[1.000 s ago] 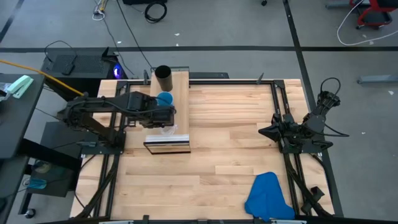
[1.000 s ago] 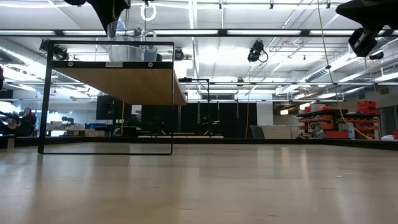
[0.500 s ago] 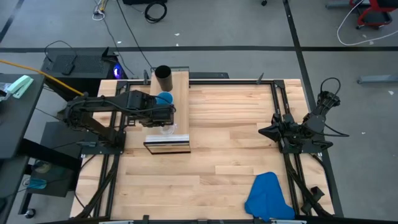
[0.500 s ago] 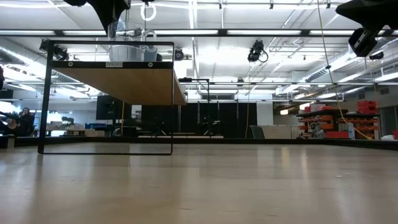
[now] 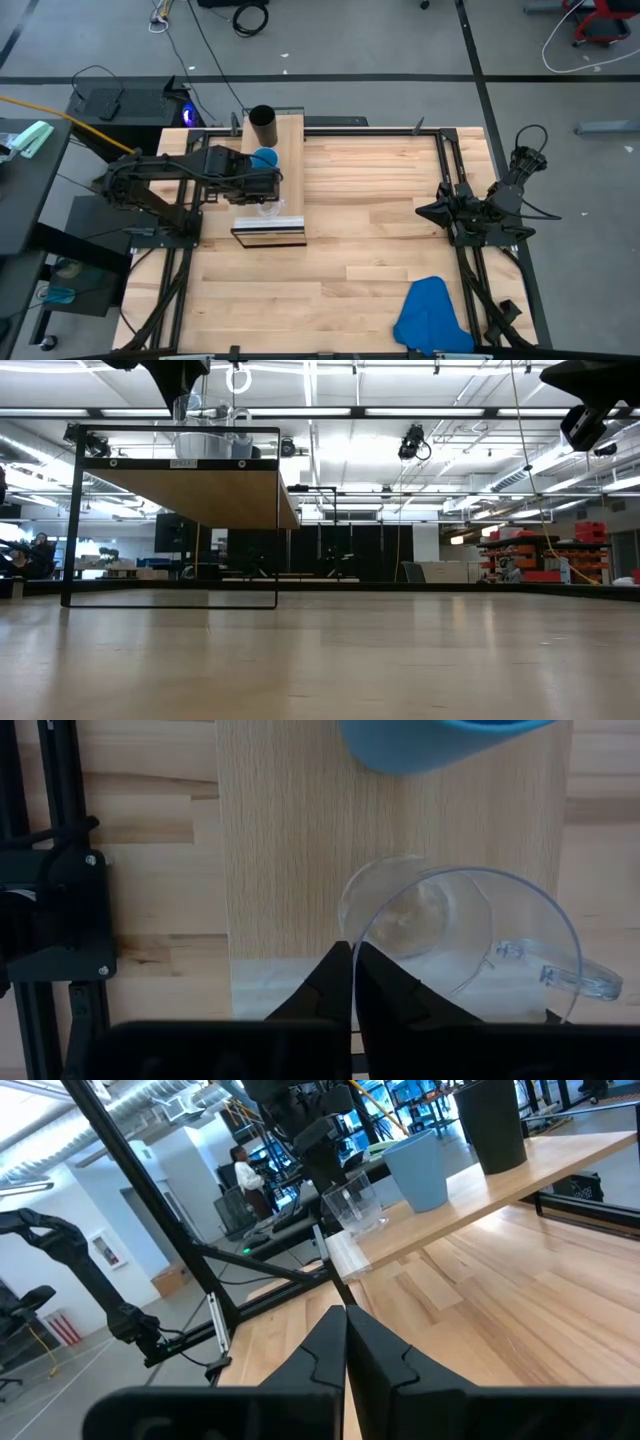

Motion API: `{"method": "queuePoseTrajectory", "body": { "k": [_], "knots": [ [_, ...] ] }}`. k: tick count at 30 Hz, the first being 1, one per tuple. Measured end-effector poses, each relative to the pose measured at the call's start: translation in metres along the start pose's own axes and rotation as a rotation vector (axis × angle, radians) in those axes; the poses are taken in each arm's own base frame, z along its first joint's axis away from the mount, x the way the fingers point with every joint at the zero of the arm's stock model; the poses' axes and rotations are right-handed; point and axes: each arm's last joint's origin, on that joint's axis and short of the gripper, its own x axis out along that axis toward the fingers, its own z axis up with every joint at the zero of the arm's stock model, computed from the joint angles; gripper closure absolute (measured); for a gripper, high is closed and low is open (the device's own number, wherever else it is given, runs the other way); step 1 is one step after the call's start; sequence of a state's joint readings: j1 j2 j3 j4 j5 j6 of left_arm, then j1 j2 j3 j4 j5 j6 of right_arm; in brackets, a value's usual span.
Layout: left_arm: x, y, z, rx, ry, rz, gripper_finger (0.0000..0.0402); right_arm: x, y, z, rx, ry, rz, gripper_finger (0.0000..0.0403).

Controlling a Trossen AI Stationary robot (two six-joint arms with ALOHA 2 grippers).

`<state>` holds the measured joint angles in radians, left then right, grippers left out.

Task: Stack small to large cups/mugs on shelf
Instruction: Put the transparent mug on the shelf, then return to Home Position

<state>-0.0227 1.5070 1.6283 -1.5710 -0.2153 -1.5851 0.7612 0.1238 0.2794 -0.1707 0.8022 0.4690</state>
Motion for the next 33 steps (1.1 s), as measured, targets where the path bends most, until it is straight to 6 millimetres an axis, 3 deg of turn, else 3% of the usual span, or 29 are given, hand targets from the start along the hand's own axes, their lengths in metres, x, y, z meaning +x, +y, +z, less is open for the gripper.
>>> {"method": "queuePoseTrajectory", "body": {
  "k": [9,33],
  "knots": [
    [0.0,0.0,0.0,0.0,0.0,0.0,0.0358,0.0,0.0,0.0,0.0,0.0,0.0,0.0386],
    [-0.0061,0.0053,0.0005,0.148,-0.002,-0.023,0.0364,0.0,0.0,0.0,0.0,0.0,0.0,0.0386]
  ]
}}
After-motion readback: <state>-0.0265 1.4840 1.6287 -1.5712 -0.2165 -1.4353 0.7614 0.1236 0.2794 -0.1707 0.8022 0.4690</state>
